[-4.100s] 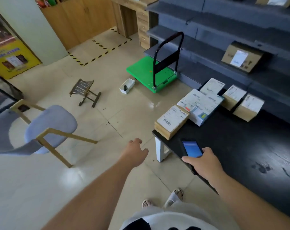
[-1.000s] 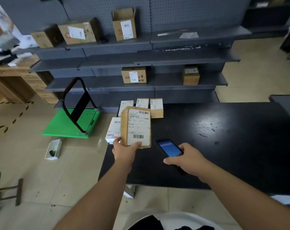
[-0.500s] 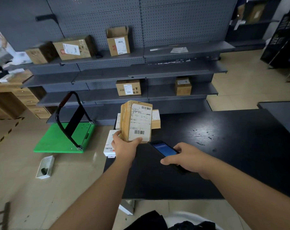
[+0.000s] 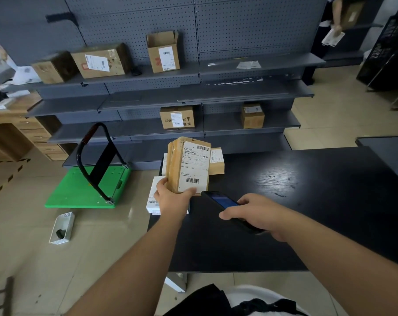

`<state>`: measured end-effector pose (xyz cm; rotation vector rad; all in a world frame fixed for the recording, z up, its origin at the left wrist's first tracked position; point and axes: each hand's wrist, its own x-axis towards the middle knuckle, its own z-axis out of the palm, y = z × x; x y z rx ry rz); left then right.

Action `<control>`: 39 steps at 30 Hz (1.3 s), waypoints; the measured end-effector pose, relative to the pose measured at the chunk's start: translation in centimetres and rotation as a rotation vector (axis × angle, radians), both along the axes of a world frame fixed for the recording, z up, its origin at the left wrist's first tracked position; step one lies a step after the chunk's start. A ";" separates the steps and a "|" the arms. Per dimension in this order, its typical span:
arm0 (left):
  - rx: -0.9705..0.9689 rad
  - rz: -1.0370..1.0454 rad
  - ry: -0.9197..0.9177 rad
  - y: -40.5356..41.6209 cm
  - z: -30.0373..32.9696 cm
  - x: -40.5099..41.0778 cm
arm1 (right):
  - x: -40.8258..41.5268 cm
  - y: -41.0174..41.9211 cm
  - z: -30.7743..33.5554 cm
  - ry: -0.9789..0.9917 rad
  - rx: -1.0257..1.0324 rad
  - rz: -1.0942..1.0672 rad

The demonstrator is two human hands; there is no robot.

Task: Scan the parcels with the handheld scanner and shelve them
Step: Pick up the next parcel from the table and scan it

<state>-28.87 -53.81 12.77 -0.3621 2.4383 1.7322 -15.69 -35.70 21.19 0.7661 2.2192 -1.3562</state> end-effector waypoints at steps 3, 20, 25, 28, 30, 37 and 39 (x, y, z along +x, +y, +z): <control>0.008 -0.010 -0.009 -0.2 -0.3 -0.3 | -0.3 -0.2 -0.5 -0.011 -0.012 -0.028; 0.023 -0.267 -0.188 2.9 -5.7 -1.7 | 3.1 2.2 -5.2 0.061 -0.080 -0.741; 0.002 -0.419 -0.227 5.8 -7.2 0.0 | 7.3 3.6 -6.5 0.084 -0.077 -0.929; -0.022 -0.498 -0.238 8.1 -7.0 1.8 | 10.1 4.9 -7.5 0.094 -0.080 -1.030; -0.017 -0.545 -0.259 9.9 -6.7 3.1 | 11.9 5.8 -7.8 0.122 -0.094 -1.089; 0.015 -0.728 -0.308 17.6 -5.1 10.2 | 21.1 11.0 -8.2 0.186 -0.102 -1.225; -0.002 -0.789 -0.301 20.1 -4.8 13.2 | 24.3 12.8 -8.4 0.196 -0.118 -1.277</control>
